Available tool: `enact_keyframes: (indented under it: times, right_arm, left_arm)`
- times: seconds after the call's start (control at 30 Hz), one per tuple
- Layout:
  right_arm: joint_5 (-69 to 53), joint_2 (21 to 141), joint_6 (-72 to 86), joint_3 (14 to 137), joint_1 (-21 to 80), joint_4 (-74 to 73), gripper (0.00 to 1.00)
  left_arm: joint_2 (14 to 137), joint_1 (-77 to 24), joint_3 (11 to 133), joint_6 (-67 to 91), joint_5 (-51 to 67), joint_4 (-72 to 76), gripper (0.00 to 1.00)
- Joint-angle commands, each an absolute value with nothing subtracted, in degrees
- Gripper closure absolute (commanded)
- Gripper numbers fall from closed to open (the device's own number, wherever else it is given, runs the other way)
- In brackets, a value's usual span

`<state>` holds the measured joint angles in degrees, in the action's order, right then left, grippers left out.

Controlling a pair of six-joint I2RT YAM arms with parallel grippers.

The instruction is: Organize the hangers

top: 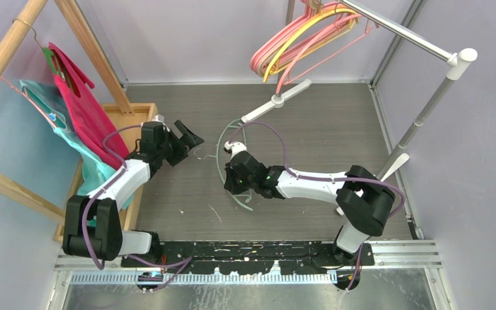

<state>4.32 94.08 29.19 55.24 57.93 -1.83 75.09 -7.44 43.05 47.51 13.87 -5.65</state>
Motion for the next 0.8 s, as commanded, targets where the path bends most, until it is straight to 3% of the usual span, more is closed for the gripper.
enact_keyframes:
  times: [0.0, 0.47, 0.53, 0.63, 0.77]
  right_arm:
    - [1.5, 89.1, 30.4, 55.4, 57.8, 2.1, 0.99]
    - [-0.8, 89.2, 31.1, 57.0, 57.9, 2.8, 0.99]
    - [-0.9, 89.0, 31.4, 57.0, 57.8, 3.2, 0.99]
    - [-0.5, 88.8, 31.4, 57.2, 57.9, 3.2, 0.99]
    - [-0.4, 88.6, 31.4, 56.8, 57.9, 3.0, 0.99]
  left_arm:
    - [77.4, -8.1, 44.8, 49.4, 15.9, 0.0, 0.02]
    - [81.1, -11.9, 46.4, 51.4, 15.6, 1.9, 0.03]
    - [81.7, -12.6, 46.4, 51.8, 15.8, 2.6, 0.1]
    - [82.0, -13.1, 45.8, 52.5, 16.3, 4.1, 0.29]
    - [82.1, -13.3, 45.1, 53.4, 16.7, 5.1, 0.79]
